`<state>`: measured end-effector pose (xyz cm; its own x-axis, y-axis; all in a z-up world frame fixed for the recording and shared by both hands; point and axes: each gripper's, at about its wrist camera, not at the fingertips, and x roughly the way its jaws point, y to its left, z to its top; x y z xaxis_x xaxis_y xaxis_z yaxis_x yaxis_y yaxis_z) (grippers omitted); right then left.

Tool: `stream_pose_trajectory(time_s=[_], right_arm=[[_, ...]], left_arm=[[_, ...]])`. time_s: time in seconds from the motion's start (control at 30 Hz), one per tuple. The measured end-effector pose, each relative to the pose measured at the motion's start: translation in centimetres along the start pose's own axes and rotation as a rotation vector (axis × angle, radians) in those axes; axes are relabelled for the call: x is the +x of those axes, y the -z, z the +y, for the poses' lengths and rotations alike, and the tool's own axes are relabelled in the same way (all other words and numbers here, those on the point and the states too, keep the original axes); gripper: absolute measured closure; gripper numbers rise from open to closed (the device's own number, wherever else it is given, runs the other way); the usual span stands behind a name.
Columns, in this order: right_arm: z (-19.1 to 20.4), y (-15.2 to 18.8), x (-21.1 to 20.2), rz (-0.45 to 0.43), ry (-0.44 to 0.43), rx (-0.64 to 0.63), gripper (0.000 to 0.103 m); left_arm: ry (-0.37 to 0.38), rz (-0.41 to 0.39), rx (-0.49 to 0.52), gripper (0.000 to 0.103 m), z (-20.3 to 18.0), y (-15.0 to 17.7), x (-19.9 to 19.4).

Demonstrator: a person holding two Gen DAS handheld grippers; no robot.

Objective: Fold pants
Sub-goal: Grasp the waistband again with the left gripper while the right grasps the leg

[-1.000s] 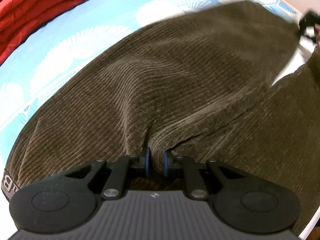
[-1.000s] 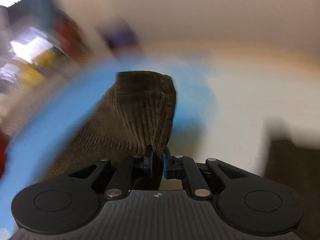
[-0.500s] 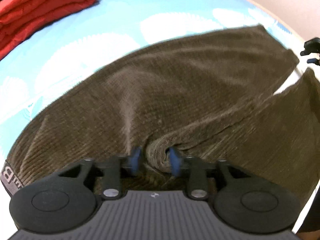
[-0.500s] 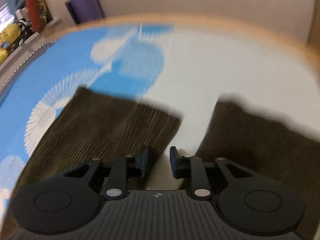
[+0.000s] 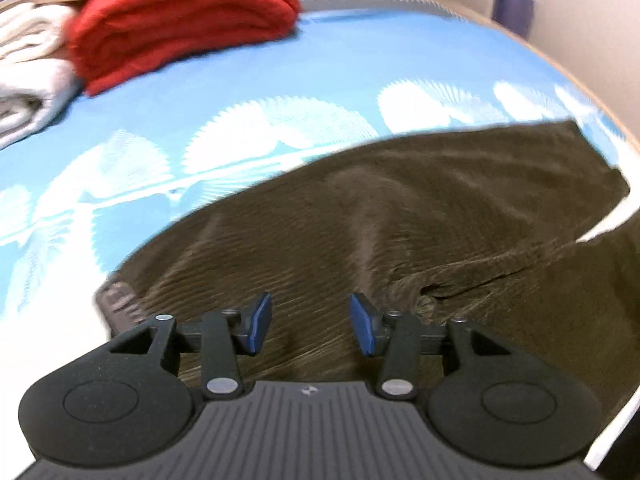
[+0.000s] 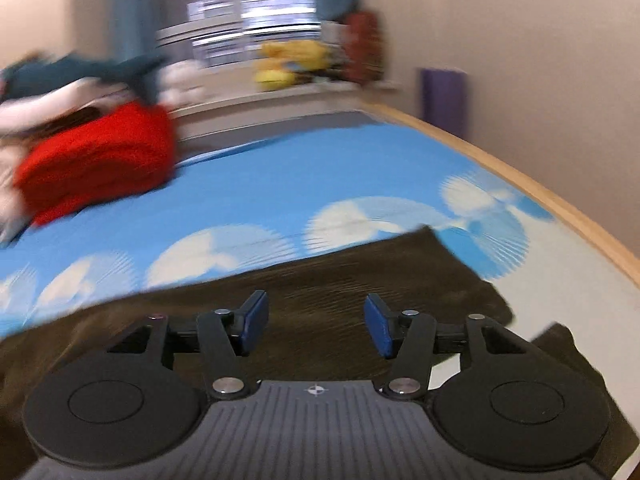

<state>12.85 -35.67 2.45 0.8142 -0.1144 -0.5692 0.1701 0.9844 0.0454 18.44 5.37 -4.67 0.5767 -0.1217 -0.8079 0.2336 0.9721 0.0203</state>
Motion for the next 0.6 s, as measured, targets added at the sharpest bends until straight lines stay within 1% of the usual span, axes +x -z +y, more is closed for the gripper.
stream_pose_trajectory(time_s=[0.07, 0.13, 0.2, 0.27, 0.3, 0.37, 0.4, 0.47, 0.5, 0.53, 0.57, 0.6], right_arm=[[0.7, 1.0, -1.6, 0.023, -0.026, -0.044, 0.045], [0.5, 2.1, -3.1, 0.05, -0.024, -0.042, 0.045], [-0.8, 2.9, -4.1, 0.087, 0.009, 0.027, 0.045], [-3.2, 3.9, -4.4, 0.134, 0.062, 0.134, 0.045], [-4.3, 4.4, -4.5, 0.156, 0.094, 0.17, 0.045], [-6.2, 5.9, -4.5, 0.173, 0.162, 0.187, 0.045], [-7.0, 6.6, -4.7, 0.177, 0.193, 0.182, 0.045], [-8.7, 7.8, -4.5, 0.214, 0.241, 0.198, 0.045], [-9.9, 8.2, -4.4, 0.24, 0.247, 0.236, 0.045], [-10.6, 8.8, -4.7, 0.251, 0.244, 0.268, 0.045], [-11.2, 9.4, -4.8, 0.261, 0.246, 0.293, 0.045], [-11.9, 9.9, -4.6, 0.277, 0.256, 0.313, 0.045]], left_arm=[[-0.018, -0.016, -0.061, 0.065, 1.7, 0.6, -2.5], [-0.044, -0.032, -0.093, 0.066, 3.3, 2.0, -5.3], [-0.093, -0.048, -0.084, 0.066, 4.6, 4.4, -7.7], [-0.121, -0.039, -0.099, 0.066, 5.9, 7.0, -8.9], [-0.136, -0.025, -0.131, 0.066, 7.0, 8.8, -9.1], [-0.172, 0.012, -0.218, 0.066, 8.8, 11.7, -8.5], [-0.198, 0.041, -0.269, 0.066, 9.6, 13.5, -7.8], [-0.229, 0.131, -0.319, 0.066, 11.0, 15.4, -6.6], [-0.225, 0.133, -0.332, 0.059, 11.8, 15.7, -6.7], [-0.221, 0.109, -0.341, 0.052, 12.4, 16.0, -7.1], [-0.217, 0.101, -0.349, 0.04, 12.9, 16.2, -7.2], [-0.201, 0.12, -0.359, 0.04, 13.4, 16.6, -6.8]])
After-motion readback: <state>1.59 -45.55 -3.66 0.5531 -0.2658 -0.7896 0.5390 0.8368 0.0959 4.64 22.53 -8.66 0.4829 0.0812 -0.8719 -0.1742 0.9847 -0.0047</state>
